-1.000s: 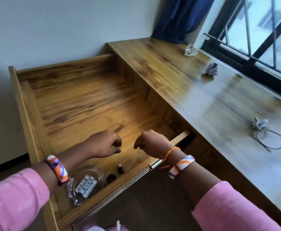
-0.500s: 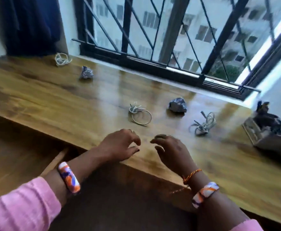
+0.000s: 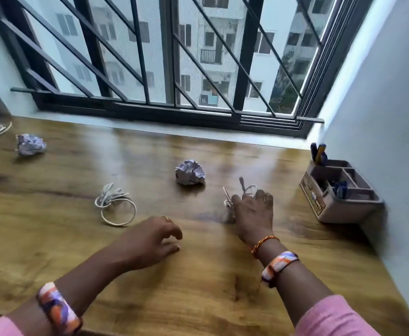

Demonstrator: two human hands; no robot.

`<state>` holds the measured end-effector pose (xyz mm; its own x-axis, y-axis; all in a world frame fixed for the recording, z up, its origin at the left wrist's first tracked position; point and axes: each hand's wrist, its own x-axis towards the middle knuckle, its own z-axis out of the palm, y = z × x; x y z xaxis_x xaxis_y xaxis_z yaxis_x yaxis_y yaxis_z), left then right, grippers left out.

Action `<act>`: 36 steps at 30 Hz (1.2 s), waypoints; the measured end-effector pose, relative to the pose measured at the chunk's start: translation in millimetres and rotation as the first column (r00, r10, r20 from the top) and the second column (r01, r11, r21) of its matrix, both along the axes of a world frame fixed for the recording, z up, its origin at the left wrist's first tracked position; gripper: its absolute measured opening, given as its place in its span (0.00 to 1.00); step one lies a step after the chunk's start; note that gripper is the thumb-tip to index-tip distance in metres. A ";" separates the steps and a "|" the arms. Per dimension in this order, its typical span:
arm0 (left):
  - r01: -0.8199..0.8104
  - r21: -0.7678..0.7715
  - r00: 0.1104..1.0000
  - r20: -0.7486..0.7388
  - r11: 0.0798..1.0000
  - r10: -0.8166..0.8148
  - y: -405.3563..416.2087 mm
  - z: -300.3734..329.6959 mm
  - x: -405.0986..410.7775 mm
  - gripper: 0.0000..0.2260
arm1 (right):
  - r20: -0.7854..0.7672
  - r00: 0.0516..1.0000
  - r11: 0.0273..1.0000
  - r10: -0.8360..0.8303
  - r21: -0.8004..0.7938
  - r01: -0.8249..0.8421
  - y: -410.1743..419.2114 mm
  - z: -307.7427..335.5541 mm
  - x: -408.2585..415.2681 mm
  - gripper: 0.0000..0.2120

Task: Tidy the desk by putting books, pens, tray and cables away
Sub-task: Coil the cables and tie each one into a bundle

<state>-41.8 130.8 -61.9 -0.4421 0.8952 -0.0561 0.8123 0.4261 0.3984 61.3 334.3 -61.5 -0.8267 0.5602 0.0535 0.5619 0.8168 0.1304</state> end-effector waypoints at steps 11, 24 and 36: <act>-0.464 0.510 0.741 0.672 0.724 0.002 -36.5 106.1 -53.1 0.15 | -0.655 0.755 0.207 -0.023 -0.742 -0.637 -80.1 133.2 -76.2 0.03; -0.540 0.692 0.754 0.651 0.479 -0.091 -150.0 164.6 -142.0 0.09 | -0.720 0.672 0.056 0.174 -0.674 -0.737 -188.7 176.6 -194.9 0.11; -0.735 0.573 0.534 0.819 0.363 -0.211 -209.7 145.1 -163.8 0.02 | -0.526 0.783 0.017 0.332 -0.827 -0.563 -238.0 171.6 -206.6 0.09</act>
